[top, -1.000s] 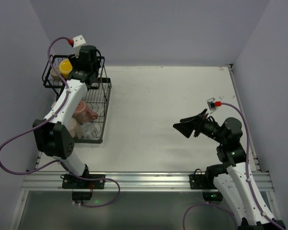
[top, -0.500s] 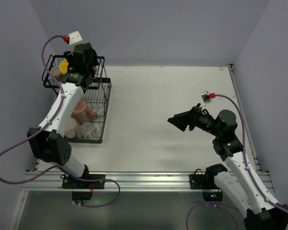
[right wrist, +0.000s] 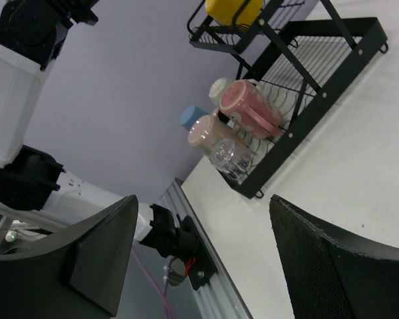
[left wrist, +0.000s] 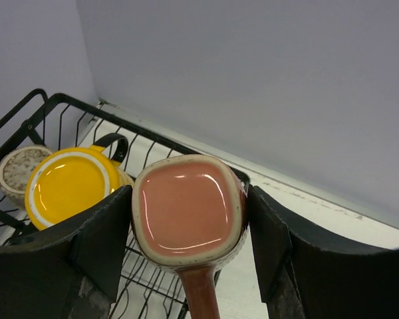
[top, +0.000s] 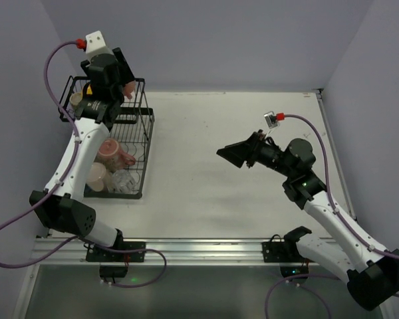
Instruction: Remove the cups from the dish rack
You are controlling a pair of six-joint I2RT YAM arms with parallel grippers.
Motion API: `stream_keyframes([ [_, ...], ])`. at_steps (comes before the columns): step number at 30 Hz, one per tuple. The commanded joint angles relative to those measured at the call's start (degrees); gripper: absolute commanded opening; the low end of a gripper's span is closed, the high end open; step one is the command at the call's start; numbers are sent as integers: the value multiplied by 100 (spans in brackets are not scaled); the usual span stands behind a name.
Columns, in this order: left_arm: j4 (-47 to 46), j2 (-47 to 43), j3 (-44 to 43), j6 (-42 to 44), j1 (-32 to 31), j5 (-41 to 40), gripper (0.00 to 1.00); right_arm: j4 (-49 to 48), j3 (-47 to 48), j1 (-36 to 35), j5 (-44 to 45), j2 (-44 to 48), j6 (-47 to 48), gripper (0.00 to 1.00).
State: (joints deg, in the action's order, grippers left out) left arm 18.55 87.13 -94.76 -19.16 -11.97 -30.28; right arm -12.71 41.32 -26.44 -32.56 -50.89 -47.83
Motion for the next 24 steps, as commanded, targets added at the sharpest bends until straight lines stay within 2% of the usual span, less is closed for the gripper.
stream_keyframes([
  [1, -422, -731, -377, -272, -87, 505, 0, -855, 359, -142, 346, -219, -401, 82],
  [7, -448, -1338, 141, -782, -139, 1304, 0, -1295, 561, -449, 434, -605, -683, 82],
  [10, -615, -1672, 640, -1264, -139, 2226, 0, -1690, 483, -591, 574, -676, -823, 83],
  [15, -1614, -2051, 1758, -2652, -148, 4210, 0, -2376, 298, -626, 803, -825, -1193, 83],
  [19, -2714, -2288, 2916, -3497, -297, 4882, 0, -2561, 341, -635, 856, -1019, -1114, 84],
  [24, -3707, -2341, 3613, -4087, -657, 5164, 0, -2718, 447, -635, 839, -1378, -1245, 84],
])
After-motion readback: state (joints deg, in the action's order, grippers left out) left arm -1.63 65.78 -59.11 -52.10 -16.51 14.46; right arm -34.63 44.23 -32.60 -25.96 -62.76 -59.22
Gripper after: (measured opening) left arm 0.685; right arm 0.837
